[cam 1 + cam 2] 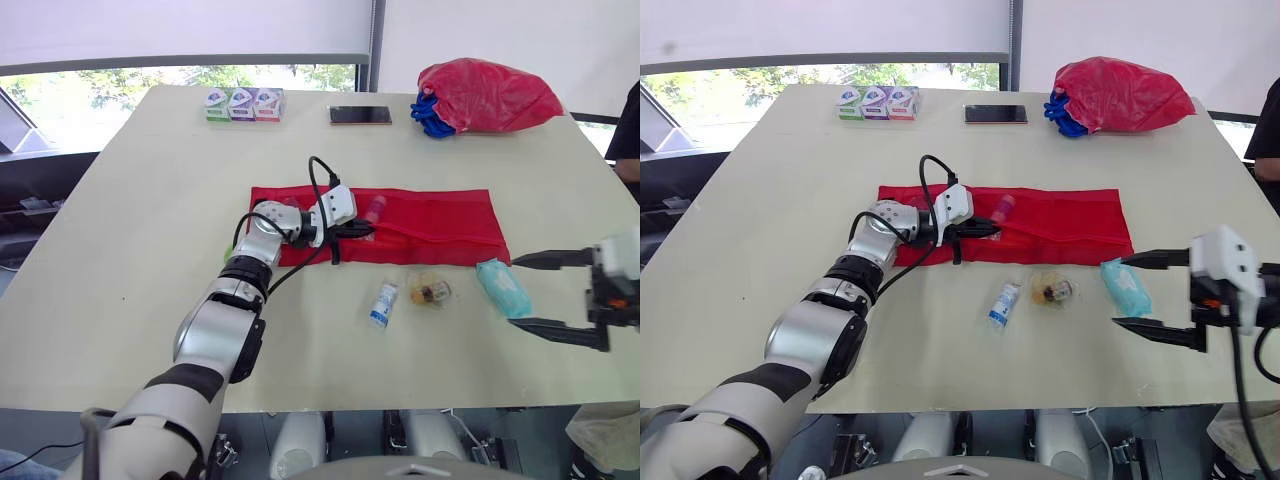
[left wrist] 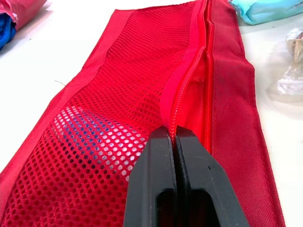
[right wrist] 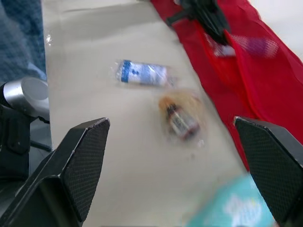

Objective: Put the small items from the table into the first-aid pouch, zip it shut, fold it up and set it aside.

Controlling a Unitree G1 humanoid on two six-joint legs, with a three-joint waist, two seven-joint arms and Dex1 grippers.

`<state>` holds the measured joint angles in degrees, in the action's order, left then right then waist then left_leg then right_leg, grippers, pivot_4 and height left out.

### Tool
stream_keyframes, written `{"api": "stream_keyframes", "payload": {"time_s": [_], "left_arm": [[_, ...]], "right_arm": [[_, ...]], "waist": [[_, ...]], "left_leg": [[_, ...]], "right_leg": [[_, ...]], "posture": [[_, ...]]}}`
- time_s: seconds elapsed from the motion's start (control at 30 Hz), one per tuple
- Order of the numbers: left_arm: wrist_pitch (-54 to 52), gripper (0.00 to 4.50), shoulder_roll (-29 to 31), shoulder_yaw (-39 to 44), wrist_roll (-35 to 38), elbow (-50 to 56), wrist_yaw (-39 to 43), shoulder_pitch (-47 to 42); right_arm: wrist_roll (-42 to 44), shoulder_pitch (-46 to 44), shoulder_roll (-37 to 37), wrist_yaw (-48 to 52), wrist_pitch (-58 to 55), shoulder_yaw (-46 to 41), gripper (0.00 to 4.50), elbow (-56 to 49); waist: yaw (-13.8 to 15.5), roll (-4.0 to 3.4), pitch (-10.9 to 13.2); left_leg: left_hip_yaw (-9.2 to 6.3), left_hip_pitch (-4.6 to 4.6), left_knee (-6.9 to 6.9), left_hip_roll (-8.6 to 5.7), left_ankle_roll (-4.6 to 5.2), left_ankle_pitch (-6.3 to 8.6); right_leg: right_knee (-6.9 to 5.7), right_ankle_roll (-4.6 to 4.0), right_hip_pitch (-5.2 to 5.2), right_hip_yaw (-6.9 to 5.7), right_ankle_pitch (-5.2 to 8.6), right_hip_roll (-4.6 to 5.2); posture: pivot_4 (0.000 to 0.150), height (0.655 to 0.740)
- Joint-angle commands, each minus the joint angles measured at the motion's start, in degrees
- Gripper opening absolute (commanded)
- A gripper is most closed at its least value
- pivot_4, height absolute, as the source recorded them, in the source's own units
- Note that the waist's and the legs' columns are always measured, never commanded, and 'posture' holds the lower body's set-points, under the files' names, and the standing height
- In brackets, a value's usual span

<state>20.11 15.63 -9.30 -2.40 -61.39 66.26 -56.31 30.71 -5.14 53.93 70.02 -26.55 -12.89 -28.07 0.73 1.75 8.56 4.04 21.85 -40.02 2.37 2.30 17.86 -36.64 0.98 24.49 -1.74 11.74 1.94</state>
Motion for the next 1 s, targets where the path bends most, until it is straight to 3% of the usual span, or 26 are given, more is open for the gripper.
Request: {"api": "stream_keyframes", "payload": {"time_s": [0.03,0.2,0.47,0.77,0.9,0.97,1.0], "left_arm": [[0.8,0.00,-0.5,0.2,0.2,1.2,0.2,-1.6],[1.1,0.00,-1.1,-0.1,-0.2,0.8,0.1,-1.7],[0.9,0.00,-1.0,0.4,-0.3,0.8,-0.6,-1.6],[0.6,0.00,-0.5,0.6,-0.2,1.5,-1.1,-0.9],[0.5,0.00,-0.3,0.7,0.0,1.7,-1.1,-0.8],[0.5,0.00,-0.4,0.7,0.0,1.6,-1.2,-0.8],[0.5,0.00,-0.4,0.6,0.0,1.6,-1.2,-0.8]], "right_arm": [[-4.2,-4.0,-0.9,-2.2,2.3,6.5,4.48,0.0],[-11.2,-16.0,-5.4,-2.9,2.0,21.1,4.48,2.8],[-25.1,-30.6,-13.6,2.8,9.2,40.8,4.48,17.1],[-32.4,-34.8,-17.9,4.3,16.8,45.9,4.48,27.7],[-31.5,-34.6,-20.1,3.7,11.2,44.4,4.48,25.8],[-30.6,-34.2,-20.5,3.9,7.6,43.8,3.37,23.8],[-30.4,-34.0,-20.5,4.0,5.6,43.7,3.14,22.6]], "waist": [[0.2,0.00,0.0],[0.0,0.00,0.0],[0.1,-0.02,0.0],[0.0,-0.03,0.0],[0.0,-0.03,0.0],[0.0,-0.03,0.0],[0.0,-0.03,0.0]], "left_leg": [[0.00,0.02,0.00,0.00,0.00,0.00],[-0.01,0.10,-0.05,-0.07,0.03,0.01],[-0.01,0.11,-0.07,-0.06,0.03,0.00],[0.03,0.12,-0.09,-0.07,-0.04,-0.04],[0.04,0.10,-0.09,-0.05,-0.05,-0.05],[0.03,0.10,-0.09,-0.05,-0.09,-0.07],[0.03,0.10,-0.09,-0.05,-0.09,-0.07]], "right_leg": [[0.00,0.00,0.01,0.00,0.00,0.00],[0.04,-0.08,0.02,0.06,-0.05,0.00],[0.00,-0.08,0.03,0.02,-0.04,-0.02],[-0.04,-0.07,0.04,-0.01,-0.05,0.00],[-0.10,-0.08,0.04,-0.02,-0.05,-0.02],[-0.12,-0.09,0.04,-0.02,-0.06,-0.02],[-0.12,-0.09,0.04,-0.02,-0.06,-0.02]], "posture": [[0.150,0.7400],[0.150,0.7400],[0.150,0.7400],[0.150,0.7400],[0.150,0.7400],[0.150,0.7400],[0.150,0.7400]]}}
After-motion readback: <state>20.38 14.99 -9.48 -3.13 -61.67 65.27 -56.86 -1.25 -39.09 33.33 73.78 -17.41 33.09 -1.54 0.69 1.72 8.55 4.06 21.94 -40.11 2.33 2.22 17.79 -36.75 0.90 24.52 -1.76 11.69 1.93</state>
